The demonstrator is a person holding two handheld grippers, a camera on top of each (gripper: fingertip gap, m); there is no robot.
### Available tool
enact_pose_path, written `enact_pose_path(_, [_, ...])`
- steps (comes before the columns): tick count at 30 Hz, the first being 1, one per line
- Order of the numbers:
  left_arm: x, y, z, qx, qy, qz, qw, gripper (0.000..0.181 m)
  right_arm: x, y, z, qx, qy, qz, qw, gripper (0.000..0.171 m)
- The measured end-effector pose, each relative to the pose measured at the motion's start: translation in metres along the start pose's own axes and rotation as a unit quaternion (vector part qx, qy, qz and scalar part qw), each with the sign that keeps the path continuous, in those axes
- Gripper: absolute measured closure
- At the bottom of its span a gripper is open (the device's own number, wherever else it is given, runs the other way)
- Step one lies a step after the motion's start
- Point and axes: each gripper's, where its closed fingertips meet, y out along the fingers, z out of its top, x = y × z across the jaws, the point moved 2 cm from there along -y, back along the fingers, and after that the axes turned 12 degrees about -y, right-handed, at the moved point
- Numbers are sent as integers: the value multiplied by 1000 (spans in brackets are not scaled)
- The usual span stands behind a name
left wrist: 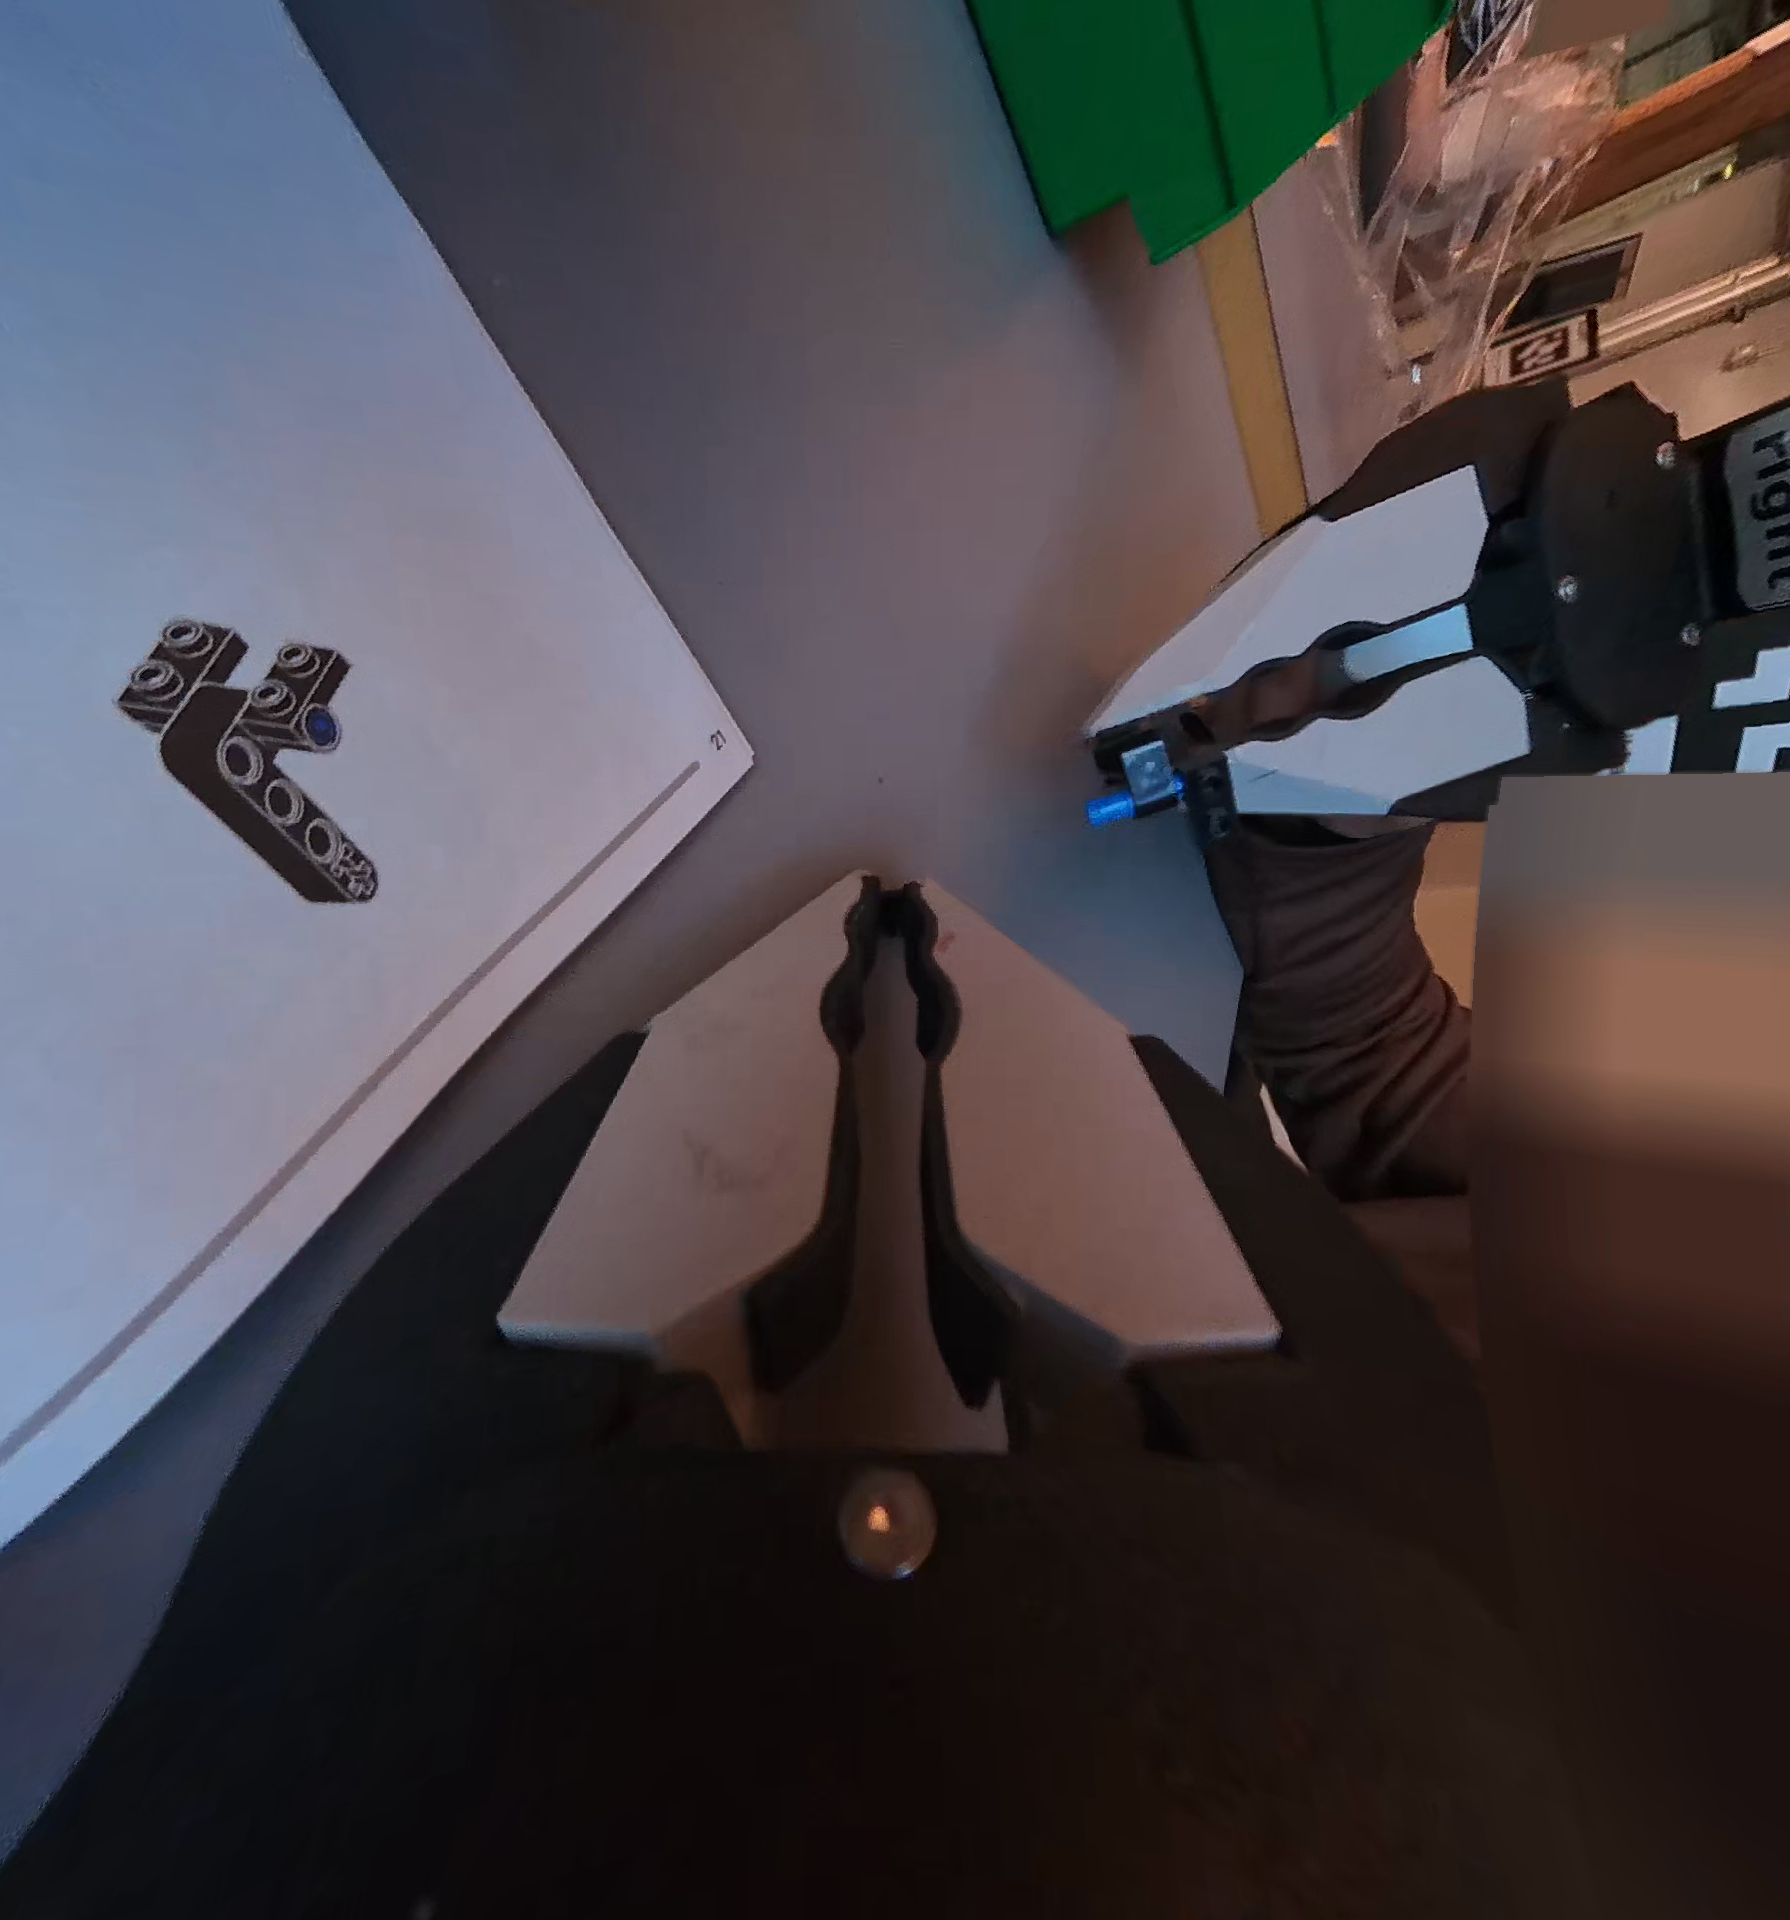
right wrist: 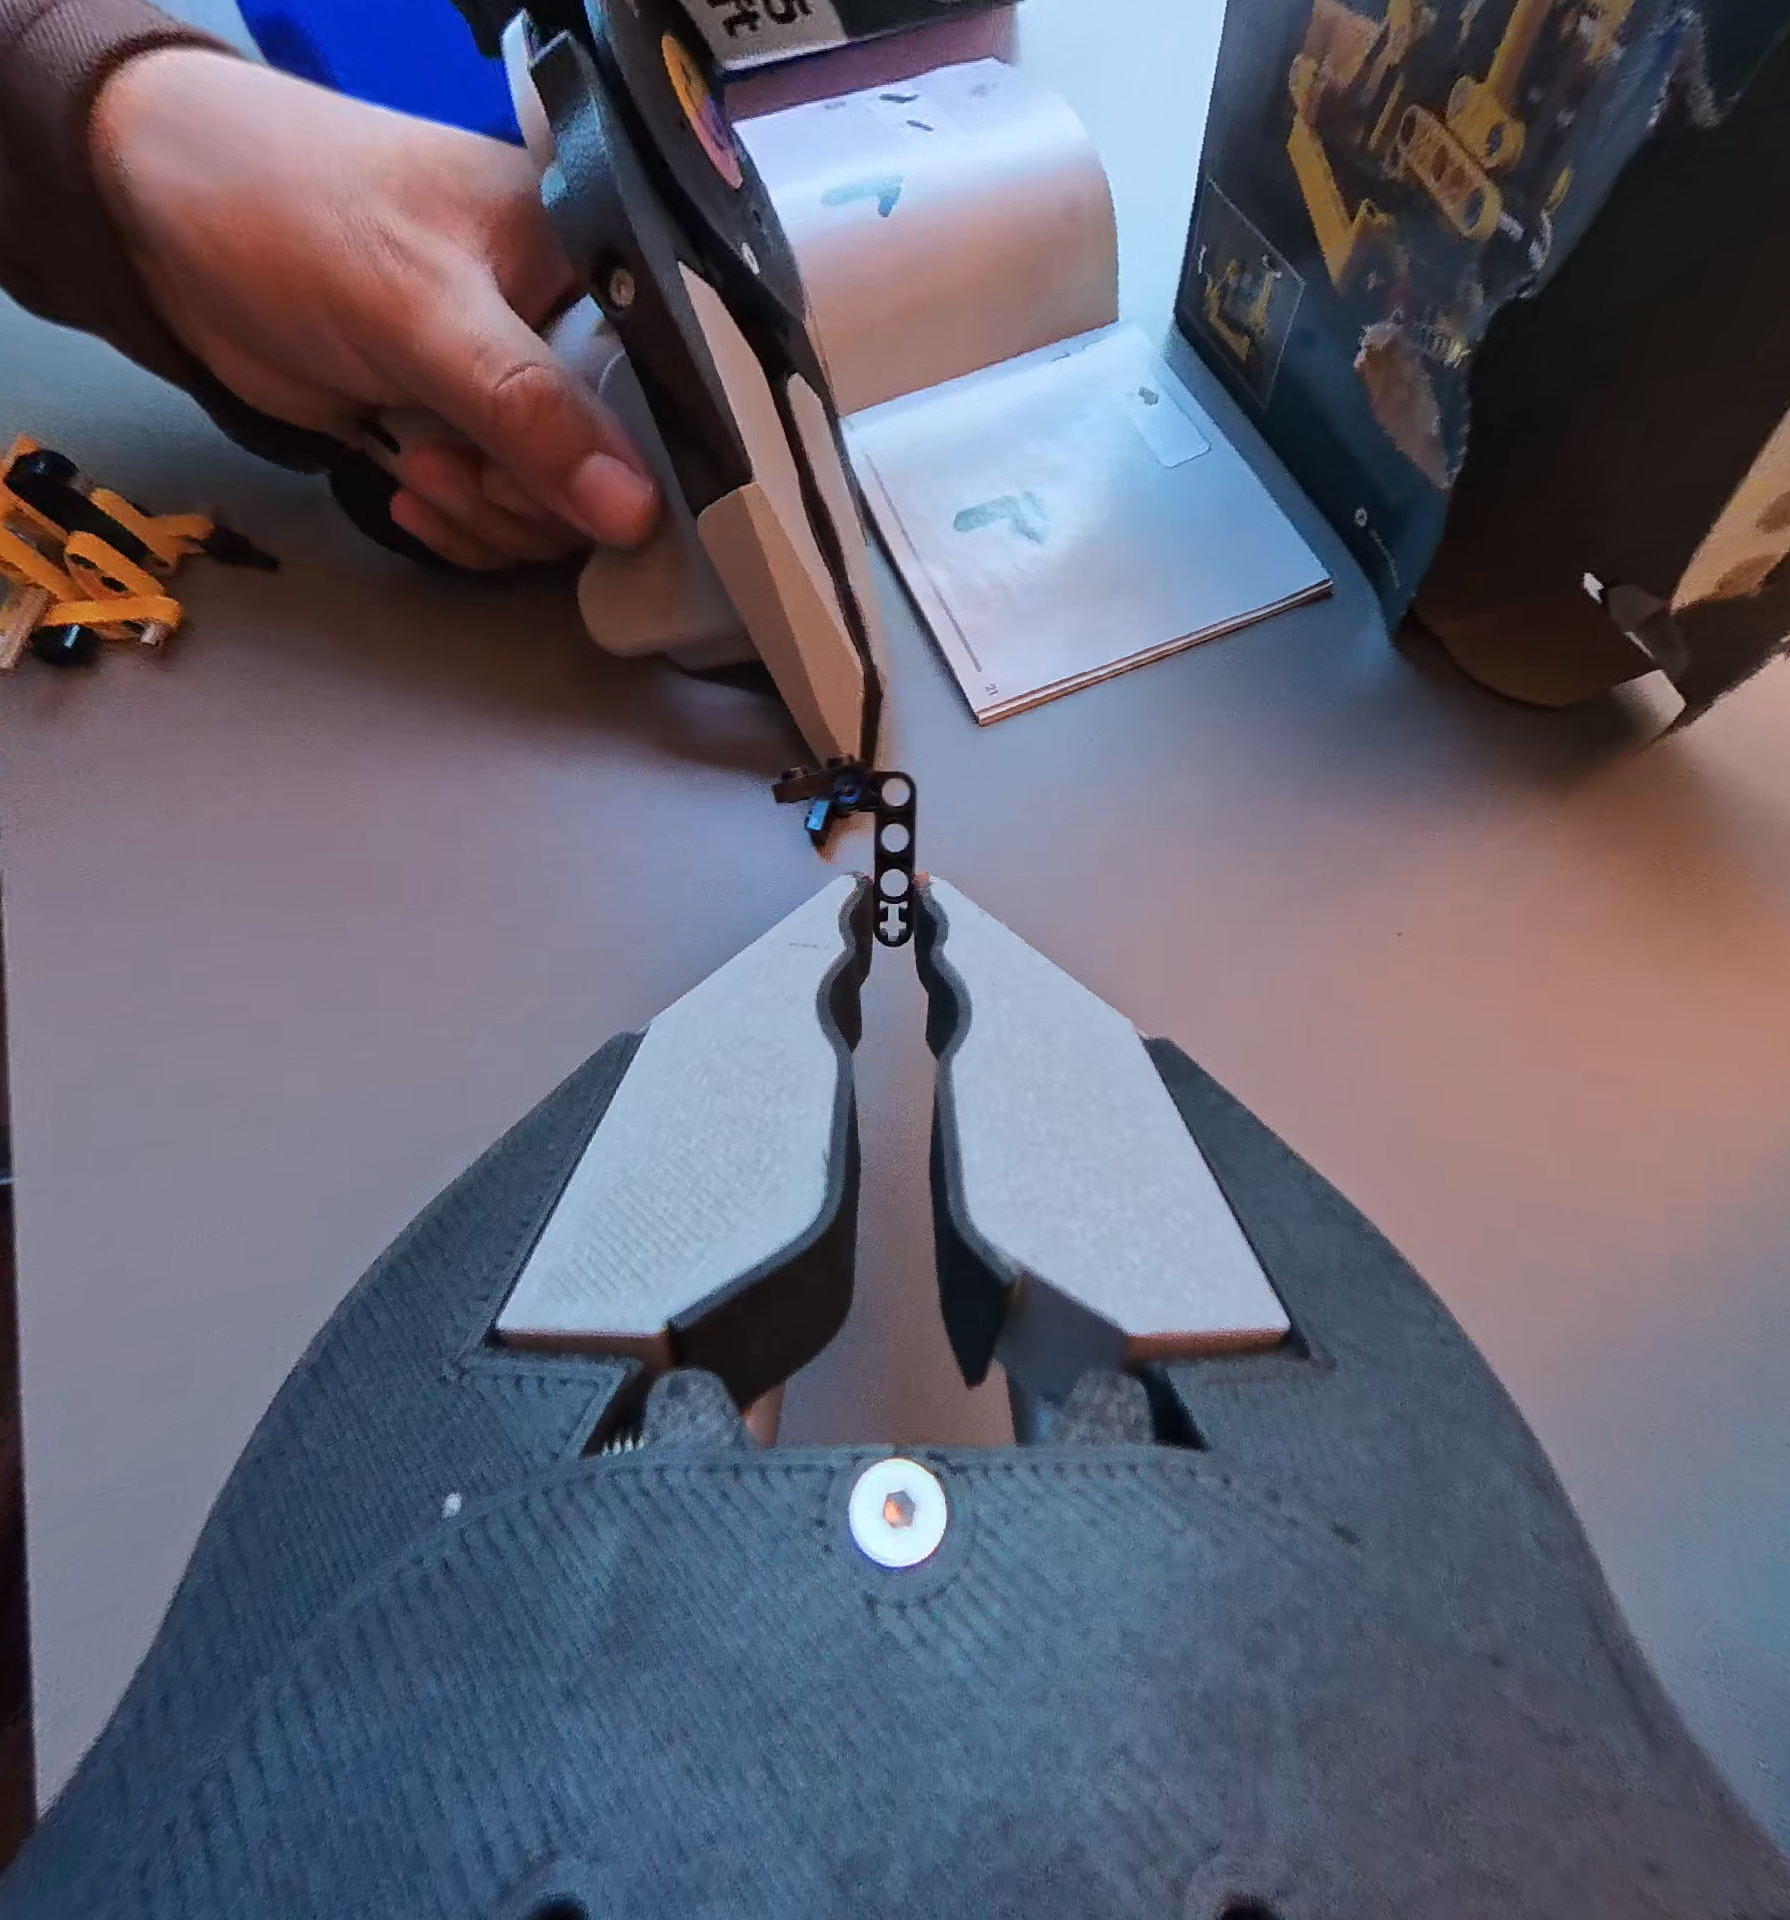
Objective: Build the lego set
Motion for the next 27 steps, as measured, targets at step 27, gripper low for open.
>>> enact_pose_path(27, [2, 6, 7, -39, 157, 64, 985, 180, -6, 18, -13, -31, 20, 41, 998, 167])
